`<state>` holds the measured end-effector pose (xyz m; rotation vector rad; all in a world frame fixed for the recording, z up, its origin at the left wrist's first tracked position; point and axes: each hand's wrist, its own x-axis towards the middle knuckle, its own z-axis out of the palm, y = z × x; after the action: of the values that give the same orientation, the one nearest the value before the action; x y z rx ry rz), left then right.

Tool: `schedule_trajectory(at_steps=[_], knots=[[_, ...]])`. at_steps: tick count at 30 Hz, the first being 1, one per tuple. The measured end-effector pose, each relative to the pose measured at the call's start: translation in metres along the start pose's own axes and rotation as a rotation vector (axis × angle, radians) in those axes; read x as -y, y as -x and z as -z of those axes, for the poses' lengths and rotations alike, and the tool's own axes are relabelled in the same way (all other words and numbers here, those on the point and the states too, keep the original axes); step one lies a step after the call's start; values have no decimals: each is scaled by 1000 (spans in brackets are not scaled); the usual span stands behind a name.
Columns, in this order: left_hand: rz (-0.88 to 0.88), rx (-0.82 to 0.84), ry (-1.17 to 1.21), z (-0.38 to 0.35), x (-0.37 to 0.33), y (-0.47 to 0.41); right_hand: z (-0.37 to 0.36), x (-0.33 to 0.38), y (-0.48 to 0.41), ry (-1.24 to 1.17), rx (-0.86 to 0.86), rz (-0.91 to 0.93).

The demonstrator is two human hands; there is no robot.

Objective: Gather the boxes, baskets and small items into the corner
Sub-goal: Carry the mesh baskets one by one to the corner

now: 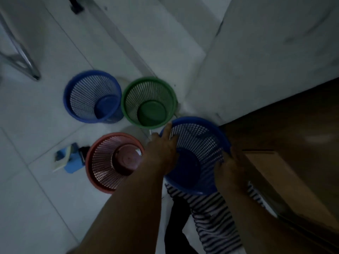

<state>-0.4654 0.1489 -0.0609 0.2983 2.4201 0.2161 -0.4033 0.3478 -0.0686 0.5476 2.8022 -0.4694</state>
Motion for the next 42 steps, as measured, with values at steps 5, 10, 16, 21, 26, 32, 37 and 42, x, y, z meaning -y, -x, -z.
schedule_trajectory(at_steps=[5, 10, 16, 21, 26, 32, 37, 42], knots=[[29, -129, 102, 129, -26, 108, 154, 69, 33, -28, -40, 15], [222, -349, 98, 234, -23, 222, 272, 161, 63, -117, 2, 63], [462, -598, 191, 294, 1, 330, 353, 249, 117, -75, -107, 391], [670, -771, 274, 278, 29, 439, 356, 313, 188, -46, -130, 671], [968, -884, 381, 211, 71, 577, 325, 384, 317, -35, -44, 984], [1370, -924, 460, 66, 99, 784, 255, 422, 552, -6, 141, 1353], [1737, -874, 569, -82, 55, 963, 186, 388, 778, 21, 340, 1706], [2060, -753, 642, -209, -22, 1088, 138, 317, 960, 107, 542, 2015]])
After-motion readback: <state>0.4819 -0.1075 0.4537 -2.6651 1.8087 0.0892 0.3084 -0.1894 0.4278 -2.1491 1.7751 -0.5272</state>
